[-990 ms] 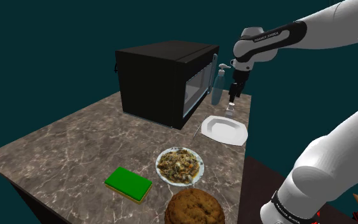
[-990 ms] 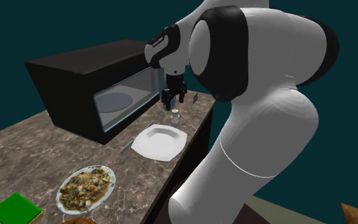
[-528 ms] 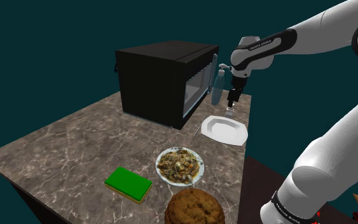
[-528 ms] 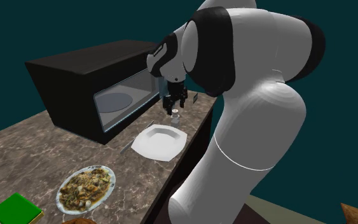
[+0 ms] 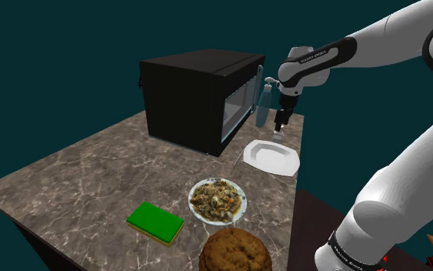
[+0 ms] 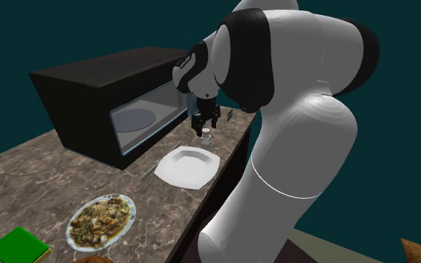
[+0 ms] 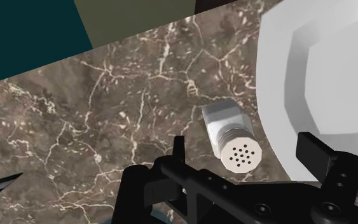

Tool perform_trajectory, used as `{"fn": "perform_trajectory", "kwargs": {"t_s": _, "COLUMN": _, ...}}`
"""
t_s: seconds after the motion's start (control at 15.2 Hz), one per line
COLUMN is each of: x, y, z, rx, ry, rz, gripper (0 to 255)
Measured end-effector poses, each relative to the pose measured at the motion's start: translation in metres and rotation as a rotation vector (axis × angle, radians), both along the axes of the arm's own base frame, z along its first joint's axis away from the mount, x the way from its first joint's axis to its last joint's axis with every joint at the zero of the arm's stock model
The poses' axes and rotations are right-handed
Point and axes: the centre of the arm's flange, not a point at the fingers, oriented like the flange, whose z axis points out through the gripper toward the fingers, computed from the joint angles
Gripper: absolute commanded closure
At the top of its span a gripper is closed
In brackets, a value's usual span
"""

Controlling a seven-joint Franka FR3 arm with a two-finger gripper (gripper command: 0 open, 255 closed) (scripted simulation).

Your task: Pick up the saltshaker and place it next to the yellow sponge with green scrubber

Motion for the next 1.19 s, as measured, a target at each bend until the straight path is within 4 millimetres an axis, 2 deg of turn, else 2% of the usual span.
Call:
{"fn": "perform_trajectory", "kwargs": {"t_s": 0.66, "x": 0.000, "y": 0.000, "z": 0.000, "rx": 0.000, "ry": 0.000, "rz": 0.000, "gripper": 255}}
{"fn": "perform_trajectory", "kwargs": {"t_s": 1.19, "x": 0.001, "y": 0.000, "z": 0.037, "rx": 0.000, "ry": -0.001, "rz": 0.000, "gripper": 255}}
